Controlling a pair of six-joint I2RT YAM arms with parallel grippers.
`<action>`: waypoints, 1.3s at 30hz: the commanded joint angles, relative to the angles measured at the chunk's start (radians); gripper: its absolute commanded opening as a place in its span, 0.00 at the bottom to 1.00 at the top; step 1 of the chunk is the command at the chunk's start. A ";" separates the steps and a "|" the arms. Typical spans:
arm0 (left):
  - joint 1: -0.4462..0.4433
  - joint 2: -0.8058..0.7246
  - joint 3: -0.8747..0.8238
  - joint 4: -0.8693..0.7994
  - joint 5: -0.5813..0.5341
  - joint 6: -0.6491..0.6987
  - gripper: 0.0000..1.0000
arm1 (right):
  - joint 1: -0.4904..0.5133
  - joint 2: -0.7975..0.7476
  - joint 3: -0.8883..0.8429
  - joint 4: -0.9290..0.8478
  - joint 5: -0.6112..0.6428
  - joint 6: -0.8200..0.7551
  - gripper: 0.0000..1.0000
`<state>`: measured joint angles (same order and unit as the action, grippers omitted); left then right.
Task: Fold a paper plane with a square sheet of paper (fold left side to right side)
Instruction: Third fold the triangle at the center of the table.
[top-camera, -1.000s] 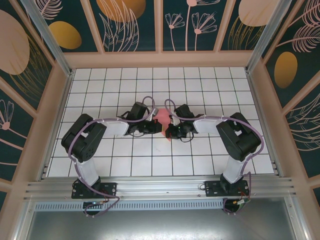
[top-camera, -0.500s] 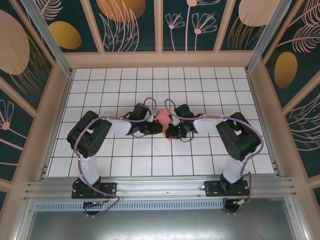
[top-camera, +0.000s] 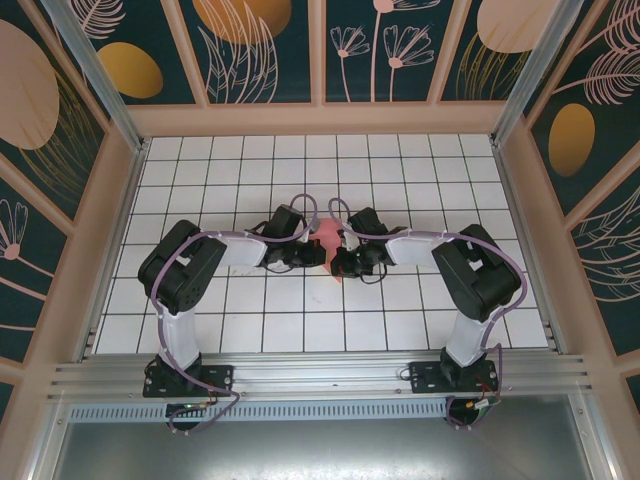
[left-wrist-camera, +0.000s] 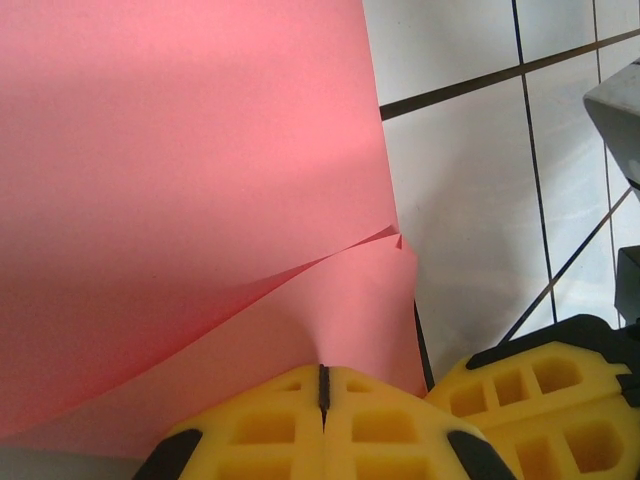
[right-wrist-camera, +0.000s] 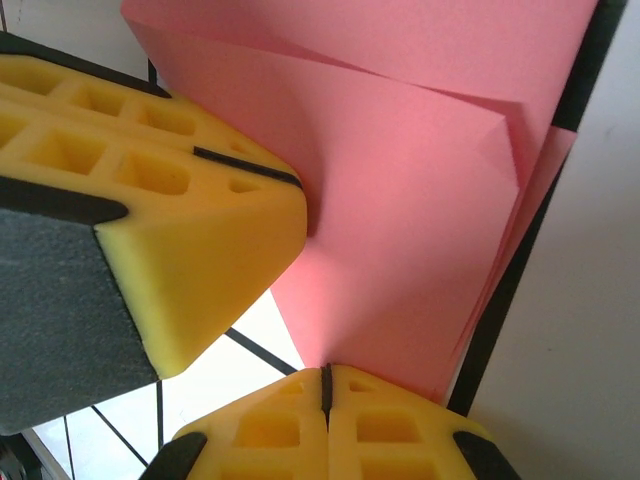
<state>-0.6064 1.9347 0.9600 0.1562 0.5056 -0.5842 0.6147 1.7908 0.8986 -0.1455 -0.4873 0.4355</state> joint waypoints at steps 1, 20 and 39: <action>0.028 0.009 0.006 -0.060 -0.158 0.063 0.02 | -0.003 0.060 -0.031 -0.172 0.094 -0.024 0.00; 0.181 -0.019 0.065 -0.033 -0.174 0.152 0.05 | -0.004 0.042 -0.039 -0.168 0.085 -0.024 0.00; 0.016 -0.047 0.006 0.056 0.011 0.037 0.06 | -0.003 0.049 -0.029 -0.161 0.074 -0.018 0.00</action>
<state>-0.5922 1.8446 0.9501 0.1986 0.4984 -0.5278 0.6147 1.7908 0.8989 -0.1467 -0.4877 0.4252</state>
